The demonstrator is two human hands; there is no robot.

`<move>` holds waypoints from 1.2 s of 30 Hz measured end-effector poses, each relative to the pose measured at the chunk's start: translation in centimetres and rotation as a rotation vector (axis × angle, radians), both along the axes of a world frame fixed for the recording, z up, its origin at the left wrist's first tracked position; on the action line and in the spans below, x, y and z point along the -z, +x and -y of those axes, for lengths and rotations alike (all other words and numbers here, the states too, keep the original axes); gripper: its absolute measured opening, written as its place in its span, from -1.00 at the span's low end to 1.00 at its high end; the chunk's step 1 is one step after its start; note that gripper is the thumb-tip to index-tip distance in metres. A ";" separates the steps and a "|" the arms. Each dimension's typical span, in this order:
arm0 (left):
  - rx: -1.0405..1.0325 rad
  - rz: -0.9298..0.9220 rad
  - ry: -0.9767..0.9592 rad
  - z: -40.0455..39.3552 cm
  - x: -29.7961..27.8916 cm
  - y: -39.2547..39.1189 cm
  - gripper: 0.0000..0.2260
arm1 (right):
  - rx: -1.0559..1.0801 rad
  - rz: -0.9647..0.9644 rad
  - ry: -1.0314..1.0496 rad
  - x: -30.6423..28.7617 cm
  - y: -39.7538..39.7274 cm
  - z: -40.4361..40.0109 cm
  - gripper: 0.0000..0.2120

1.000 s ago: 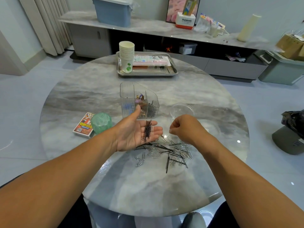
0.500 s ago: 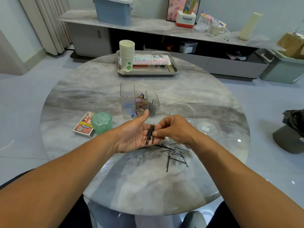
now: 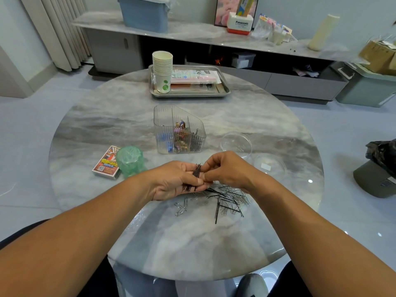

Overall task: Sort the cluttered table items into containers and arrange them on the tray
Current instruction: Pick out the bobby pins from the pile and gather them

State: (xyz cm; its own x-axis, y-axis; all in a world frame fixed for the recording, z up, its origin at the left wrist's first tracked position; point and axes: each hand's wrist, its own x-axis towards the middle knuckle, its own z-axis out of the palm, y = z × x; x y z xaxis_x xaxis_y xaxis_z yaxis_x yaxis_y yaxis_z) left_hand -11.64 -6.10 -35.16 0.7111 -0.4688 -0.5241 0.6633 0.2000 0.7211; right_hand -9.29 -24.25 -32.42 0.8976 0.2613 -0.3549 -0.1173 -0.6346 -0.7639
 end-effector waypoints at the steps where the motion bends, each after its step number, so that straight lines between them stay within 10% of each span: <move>1: 0.007 0.020 0.023 0.1 0.1 -0.1 -0.66 | -0.021 -0.014 -0.023 -0.1 0.0 0.1 -0.86; 26: -0.232 -0.018 0.166 -0.1 -1.2 1.1 -0.78 | -0.319 0.194 -0.672 0.3 -0.7 1.5 -0.83; 36: -0.389 -0.071 0.107 -0.5 -1.4 1.1 -0.54 | -0.510 0.345 -0.936 0.7 -0.9 -1.5 -0.76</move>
